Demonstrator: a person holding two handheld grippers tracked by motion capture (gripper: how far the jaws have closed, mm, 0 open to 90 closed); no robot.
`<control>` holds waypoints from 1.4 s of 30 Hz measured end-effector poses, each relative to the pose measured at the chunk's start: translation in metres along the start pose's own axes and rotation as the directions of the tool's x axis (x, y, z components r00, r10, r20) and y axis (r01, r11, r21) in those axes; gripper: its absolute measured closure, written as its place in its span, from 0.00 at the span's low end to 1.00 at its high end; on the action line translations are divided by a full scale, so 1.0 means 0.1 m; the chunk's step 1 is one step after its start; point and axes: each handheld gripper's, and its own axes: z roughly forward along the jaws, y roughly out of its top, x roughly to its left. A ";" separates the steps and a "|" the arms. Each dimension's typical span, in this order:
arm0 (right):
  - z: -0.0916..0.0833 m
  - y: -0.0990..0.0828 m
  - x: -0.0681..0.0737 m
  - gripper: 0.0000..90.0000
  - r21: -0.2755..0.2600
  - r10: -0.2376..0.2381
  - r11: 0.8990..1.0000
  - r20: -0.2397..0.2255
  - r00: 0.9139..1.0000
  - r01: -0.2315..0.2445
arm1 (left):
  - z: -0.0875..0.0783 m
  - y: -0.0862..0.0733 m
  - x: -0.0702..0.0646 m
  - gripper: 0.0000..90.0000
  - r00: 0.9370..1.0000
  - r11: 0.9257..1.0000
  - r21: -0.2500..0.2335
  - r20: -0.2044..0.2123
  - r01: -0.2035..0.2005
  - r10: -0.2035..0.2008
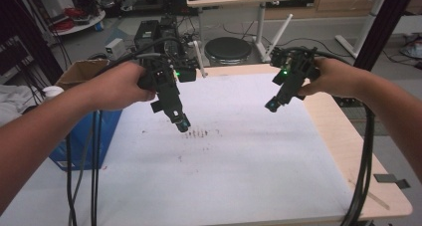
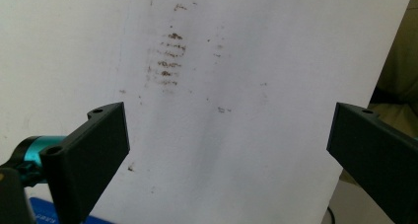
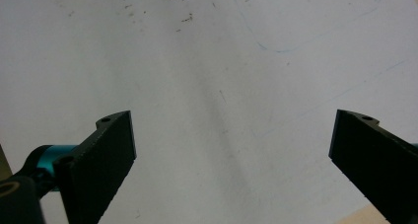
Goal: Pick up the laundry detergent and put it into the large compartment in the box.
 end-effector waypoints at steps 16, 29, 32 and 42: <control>0.06 -0.01 0.03 0.03 0.011 -0.007 1.000 -0.015 1.000 0.007 | 0.23 0.14 -0.02 0.03 0.999 1.000 0.022 0.033 -0.010 0.009; 0.10 -0.01 0.04 0.03 0.021 -0.006 1.000 -0.022 1.000 0.007 | 0.27 0.14 -0.03 0.03 0.998 1.000 0.021 0.057 -0.020 0.019; 0.11 -0.01 0.04 0.03 0.022 -0.007 1.000 -0.022 1.000 0.007 | 0.26 0.14 -0.02 0.03 0.998 1.000 0.017 0.057 -0.017 0.016; 0.11 0.00 0.06 0.03 0.019 -0.013 1.000 -0.023 1.000 0.013 | 0.22 0.05 0.08 0.03 0.997 0.999 0.005 0.056 0.044 -0.045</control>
